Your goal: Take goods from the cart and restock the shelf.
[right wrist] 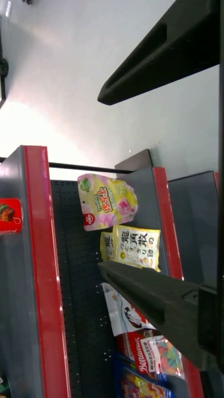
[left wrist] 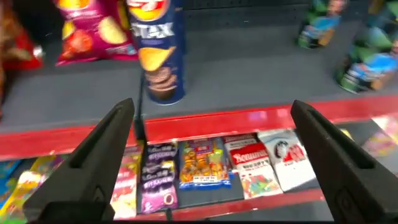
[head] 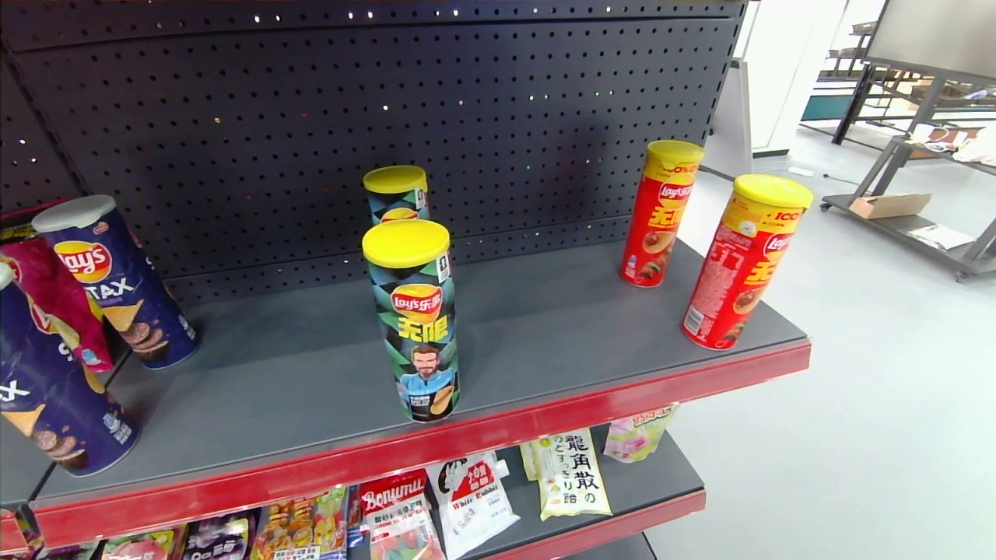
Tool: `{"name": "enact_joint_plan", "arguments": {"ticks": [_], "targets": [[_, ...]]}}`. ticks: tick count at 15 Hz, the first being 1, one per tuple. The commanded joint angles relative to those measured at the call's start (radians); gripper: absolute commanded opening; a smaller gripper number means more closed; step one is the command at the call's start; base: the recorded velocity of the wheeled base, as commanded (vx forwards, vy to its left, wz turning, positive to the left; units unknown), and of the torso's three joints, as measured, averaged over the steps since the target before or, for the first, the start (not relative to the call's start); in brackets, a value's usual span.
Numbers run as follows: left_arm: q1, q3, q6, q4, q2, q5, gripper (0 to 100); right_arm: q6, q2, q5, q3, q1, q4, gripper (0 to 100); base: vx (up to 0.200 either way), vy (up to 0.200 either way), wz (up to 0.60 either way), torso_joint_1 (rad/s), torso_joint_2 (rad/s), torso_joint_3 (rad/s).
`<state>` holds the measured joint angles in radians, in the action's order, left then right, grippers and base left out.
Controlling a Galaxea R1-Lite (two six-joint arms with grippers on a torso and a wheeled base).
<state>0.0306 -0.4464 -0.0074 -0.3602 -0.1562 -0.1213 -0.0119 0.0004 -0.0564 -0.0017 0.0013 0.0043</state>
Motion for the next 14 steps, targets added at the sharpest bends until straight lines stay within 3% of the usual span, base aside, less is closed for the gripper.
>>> {"name": "enact_joint_plan", "arguments": {"ticks": [1,6,8,11,13,14], "targets": [[-0.115,-0.011,-0.026,0.000,-0.063,0.002,100,0.000,0.000,0.000,0.000,0.000,0.000,100,0.000,0.000,0.00,0.000,0.00,0.000],[-0.112,0.009,-0.026,0.000,-0.045,0.011,100,0.001,0.000,0.001,0.000,0.000,-0.001,100,0.000,0.000,0.48,0.001,0.00,0.000],[-0.095,0.060,-0.020,0.007,0.020,0.049,100,0.000,0.000,0.001,0.002,0.000,0.000,100,0.000,0.000,0.60,0.017,0.00,0.000],[-0.025,0.127,0.038,0.004,0.135,0.060,100,0.000,0.000,0.000,0.000,0.000,0.000,100,0.000,0.000,0.00,0.000,0.00,0.000],[-0.031,0.156,0.084,0.009,0.150,0.080,100,0.000,0.000,0.001,0.002,0.000,0.000,100,0.000,0.000,0.00,0.000,0.00,0.000],[-0.031,0.167,0.087,0.012,0.150,0.083,100,0.007,0.000,-0.003,0.000,0.000,-0.001,100,0.000,0.000,0.00,0.000,0.00,0.000]]}}
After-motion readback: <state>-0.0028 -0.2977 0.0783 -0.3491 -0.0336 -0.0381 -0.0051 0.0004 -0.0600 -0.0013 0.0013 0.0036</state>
